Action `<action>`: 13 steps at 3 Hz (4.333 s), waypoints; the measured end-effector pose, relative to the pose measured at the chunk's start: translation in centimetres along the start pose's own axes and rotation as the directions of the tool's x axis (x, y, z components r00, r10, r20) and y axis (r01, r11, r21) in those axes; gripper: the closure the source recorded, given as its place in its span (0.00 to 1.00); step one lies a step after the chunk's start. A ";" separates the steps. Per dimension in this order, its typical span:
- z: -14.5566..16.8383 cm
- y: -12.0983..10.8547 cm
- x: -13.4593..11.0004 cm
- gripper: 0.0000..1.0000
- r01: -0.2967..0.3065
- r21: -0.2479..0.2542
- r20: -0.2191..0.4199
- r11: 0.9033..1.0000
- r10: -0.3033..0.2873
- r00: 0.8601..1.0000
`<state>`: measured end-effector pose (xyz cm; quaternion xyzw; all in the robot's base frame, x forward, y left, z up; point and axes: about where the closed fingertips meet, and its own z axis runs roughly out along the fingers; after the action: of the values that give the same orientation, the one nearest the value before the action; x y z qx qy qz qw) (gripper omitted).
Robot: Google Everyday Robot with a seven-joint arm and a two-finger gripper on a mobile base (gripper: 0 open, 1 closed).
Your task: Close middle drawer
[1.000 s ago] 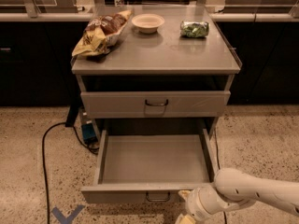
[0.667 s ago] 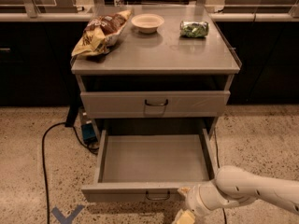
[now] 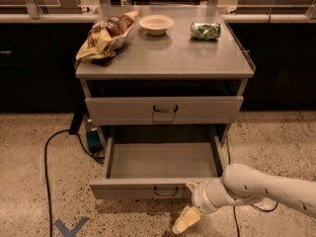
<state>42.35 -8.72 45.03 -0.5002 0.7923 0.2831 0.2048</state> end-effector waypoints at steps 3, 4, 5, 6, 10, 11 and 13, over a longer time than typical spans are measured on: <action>2.1 -0.2 2.3 0.00 -0.057 -0.049 -0.021 0.997 0.056 0.998; 2.0 -2.3 2.0 0.00 -0.050 -0.016 -0.031 0.999 0.049 0.998; 1.3 -4.4 0.5 0.00 0.002 0.048 -0.032 0.999 -0.001 0.999; 1.3 -4.4 0.5 0.00 0.002 0.048 -0.032 0.999 -0.001 0.999; 0.5 -10.3 -3.6 0.00 0.013 0.079 -0.049 0.997 -0.009 0.999; 2.6 -9.6 -2.8 0.00 -0.007 0.036 -0.049 0.999 0.008 0.999; 1.9 -16.2 -6.3 0.00 0.058 0.129 -0.057 0.990 -0.051 0.997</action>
Offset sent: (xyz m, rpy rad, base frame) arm -0.0317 0.0068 -0.0342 0.0251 0.1345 0.0122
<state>59.79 -8.72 43.50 -0.5146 0.8003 0.2116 0.2234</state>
